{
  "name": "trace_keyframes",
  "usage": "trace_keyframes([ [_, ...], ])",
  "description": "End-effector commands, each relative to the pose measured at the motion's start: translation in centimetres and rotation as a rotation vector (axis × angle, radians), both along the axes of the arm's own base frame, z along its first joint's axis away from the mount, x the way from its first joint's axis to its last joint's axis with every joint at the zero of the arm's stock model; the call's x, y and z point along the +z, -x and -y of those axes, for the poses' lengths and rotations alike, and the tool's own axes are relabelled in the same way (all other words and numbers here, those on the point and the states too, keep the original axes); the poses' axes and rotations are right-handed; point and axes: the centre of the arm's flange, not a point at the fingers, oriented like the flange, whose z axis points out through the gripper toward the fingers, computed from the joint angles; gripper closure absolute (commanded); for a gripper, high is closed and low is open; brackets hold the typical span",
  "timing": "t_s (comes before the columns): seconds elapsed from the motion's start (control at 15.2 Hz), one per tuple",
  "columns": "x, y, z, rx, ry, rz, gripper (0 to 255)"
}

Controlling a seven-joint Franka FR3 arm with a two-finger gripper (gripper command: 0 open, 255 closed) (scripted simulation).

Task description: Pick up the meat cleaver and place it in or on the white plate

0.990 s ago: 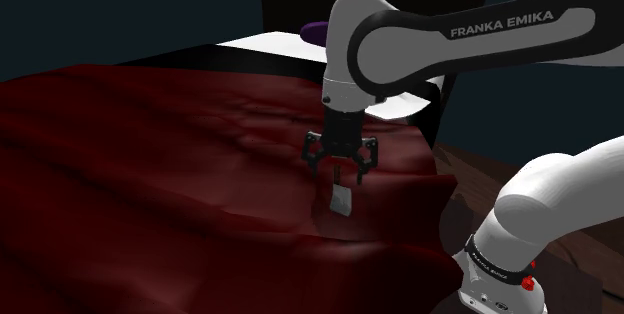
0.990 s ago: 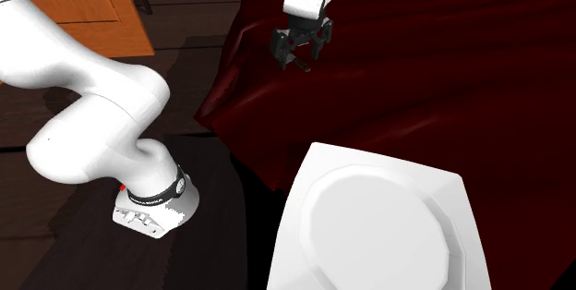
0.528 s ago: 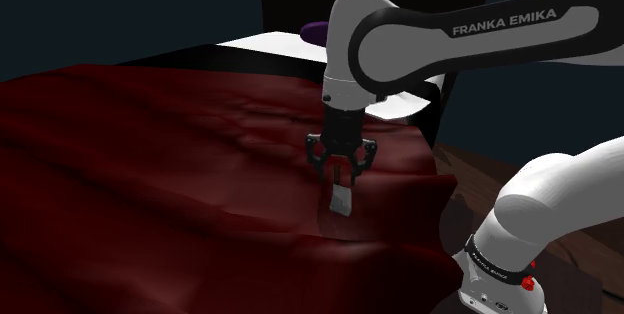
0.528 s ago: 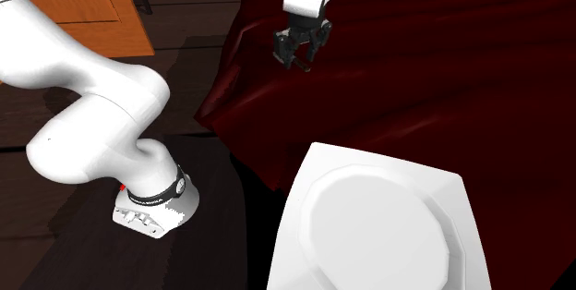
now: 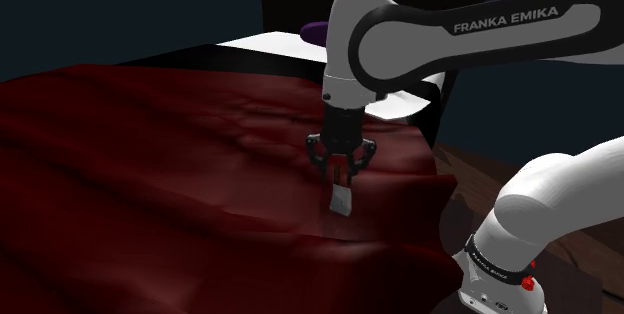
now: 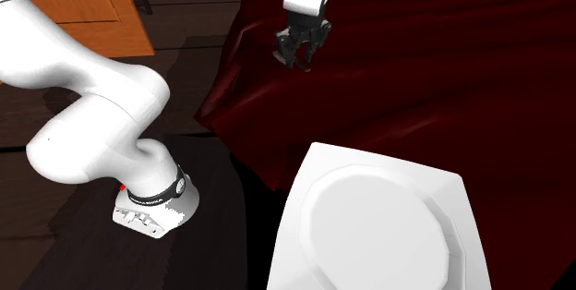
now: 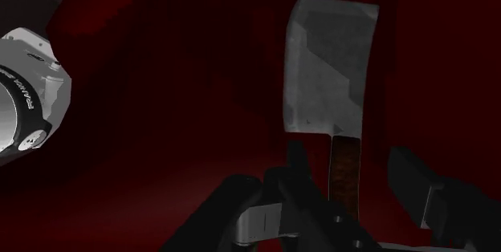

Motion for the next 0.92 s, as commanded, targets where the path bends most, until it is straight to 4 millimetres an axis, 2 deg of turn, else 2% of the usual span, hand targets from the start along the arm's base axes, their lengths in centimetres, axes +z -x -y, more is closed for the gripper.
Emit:
trace_keyframes([
  [0.0, 0.4, 0.0, 0.0, 0.001, 0.001, -0.006, 255],
  [0.86, 7.3, 0.0, 0.0, 0.001, 0.000, -0.006, 255],
])
